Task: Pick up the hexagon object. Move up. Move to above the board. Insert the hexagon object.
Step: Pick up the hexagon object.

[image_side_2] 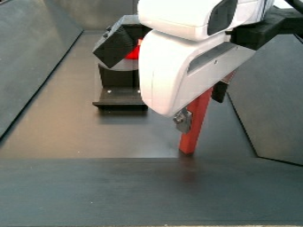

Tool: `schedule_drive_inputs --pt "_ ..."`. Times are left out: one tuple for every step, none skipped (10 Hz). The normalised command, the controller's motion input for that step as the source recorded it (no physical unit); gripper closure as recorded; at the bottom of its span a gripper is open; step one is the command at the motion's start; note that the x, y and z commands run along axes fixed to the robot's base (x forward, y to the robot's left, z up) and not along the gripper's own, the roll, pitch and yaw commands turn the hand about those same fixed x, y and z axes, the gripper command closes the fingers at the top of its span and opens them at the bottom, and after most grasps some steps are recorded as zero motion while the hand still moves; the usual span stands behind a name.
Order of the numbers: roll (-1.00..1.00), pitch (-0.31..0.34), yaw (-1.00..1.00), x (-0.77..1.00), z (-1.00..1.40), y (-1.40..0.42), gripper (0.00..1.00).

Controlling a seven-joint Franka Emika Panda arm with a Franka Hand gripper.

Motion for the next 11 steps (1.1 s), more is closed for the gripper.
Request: schedule_drive_inputs --pt "0.0 0.0 0.0 0.0 0.0 -0.03 0.0" --pt "0.01 0.0 0.0 0.0 0.0 -0.07 0.0" --pt "0.01 0.0 0.0 0.0 0.0 -0.09 0.0" --pt "0.0 0.0 0.0 0.0 0.0 -0.07 0.0" --pt "0.0 -0.02 0.02 0.0 -0.05 -0.11 0.0" --pt "0.0 -0.01 0.05 0.0 -0.02 -0.02 0.0" --pt "0.0 0.0 0.0 0.0 0.0 0.0 0.0" --pt "0.0 0.0 0.0 0.0 0.0 0.0 1.0" --pt "0.0 0.0 0.0 0.0 0.0 0.0 1.0" --pt "0.0 0.0 0.0 0.0 0.0 0.0 1.0" --pt "0.0 0.0 0.0 0.0 0.0 0.0 1.0"
